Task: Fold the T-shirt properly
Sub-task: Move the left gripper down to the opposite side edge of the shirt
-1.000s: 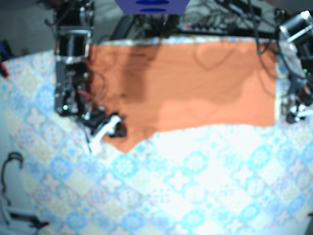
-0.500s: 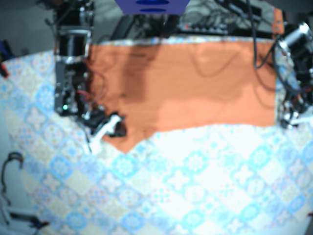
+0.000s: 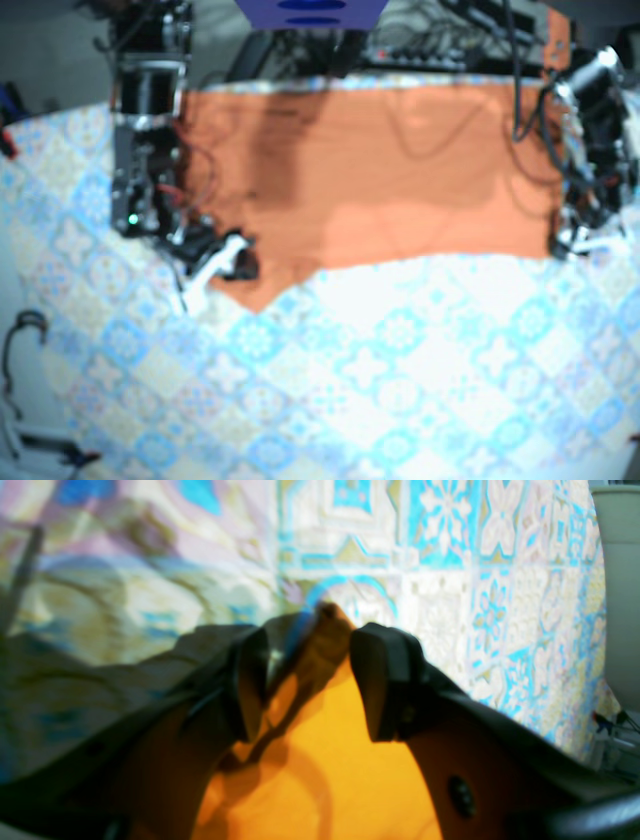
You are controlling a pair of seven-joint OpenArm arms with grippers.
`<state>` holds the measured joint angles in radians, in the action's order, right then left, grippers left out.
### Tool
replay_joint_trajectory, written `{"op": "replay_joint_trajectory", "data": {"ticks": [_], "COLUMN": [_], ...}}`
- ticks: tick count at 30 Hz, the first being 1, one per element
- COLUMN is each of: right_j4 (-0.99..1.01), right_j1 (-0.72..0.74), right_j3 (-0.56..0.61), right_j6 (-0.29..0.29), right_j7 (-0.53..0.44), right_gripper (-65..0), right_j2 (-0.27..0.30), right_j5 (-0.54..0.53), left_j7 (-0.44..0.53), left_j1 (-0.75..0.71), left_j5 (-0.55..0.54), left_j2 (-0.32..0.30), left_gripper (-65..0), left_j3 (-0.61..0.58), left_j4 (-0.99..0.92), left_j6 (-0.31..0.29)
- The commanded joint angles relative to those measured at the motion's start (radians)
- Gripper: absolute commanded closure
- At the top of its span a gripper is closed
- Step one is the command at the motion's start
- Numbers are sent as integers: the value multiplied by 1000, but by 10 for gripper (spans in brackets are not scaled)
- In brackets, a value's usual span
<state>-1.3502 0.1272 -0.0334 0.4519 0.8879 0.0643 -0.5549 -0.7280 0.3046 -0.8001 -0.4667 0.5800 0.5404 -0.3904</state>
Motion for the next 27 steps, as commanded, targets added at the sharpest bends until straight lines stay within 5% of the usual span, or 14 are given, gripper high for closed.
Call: {"op": "replay_joint_trajectory", "data": {"ticks": [1,21,27], "right_j4": [-24,-24,-24], "right_j1": [18,18,18], "right_j3": [-1,-1,-1], "right_j6": [9,9,9], "right_j7": [-16,-16,-16], "right_gripper": [-188,-188,-188], "right_j2": [4,4,4], "right_j5": [-20,-20,-20], "left_j7": [6,6,51], "left_j1": [18,18,18], "left_j5": [-9,-8,-11], "left_j2": [-22,0,0], "left_gripper": [-304,-303,-183], "left_j3": [4,-24,-107], "left_j4": [14,16,17], "left_j6": [-8,-8,-8]}}
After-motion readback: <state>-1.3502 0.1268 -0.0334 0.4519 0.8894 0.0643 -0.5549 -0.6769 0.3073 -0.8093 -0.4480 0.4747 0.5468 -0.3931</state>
